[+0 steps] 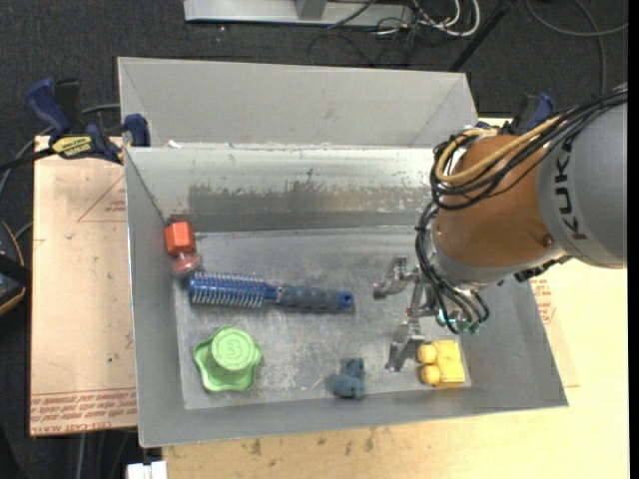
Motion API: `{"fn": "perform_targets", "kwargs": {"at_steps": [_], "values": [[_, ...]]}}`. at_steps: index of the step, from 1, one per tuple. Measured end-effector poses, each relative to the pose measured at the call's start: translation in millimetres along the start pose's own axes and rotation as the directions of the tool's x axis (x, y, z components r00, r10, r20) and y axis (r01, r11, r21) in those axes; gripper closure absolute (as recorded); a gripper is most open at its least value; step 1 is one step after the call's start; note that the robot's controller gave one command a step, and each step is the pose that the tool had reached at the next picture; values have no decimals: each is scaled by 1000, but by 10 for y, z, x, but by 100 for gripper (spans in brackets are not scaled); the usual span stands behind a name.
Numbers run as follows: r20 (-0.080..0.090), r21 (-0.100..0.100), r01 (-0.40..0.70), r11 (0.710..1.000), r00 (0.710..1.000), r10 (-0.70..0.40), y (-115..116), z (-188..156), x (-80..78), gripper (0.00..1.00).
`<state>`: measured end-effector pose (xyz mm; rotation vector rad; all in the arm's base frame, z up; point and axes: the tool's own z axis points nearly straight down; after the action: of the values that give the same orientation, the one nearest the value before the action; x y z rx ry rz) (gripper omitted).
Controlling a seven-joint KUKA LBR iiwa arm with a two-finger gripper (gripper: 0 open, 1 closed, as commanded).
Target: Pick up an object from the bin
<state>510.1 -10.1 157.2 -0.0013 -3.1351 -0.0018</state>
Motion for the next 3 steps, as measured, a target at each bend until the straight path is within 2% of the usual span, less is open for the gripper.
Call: {"fn": "perform_targets", "kwargs": {"at_steps": [1,2,3], "values": [[25,4,161,987,987,-161,305,820,228,0],[13,2,161,987,987,-161,306,824,258,100],[16,4,236,972,972,-236,236,-543,175,100]]}}
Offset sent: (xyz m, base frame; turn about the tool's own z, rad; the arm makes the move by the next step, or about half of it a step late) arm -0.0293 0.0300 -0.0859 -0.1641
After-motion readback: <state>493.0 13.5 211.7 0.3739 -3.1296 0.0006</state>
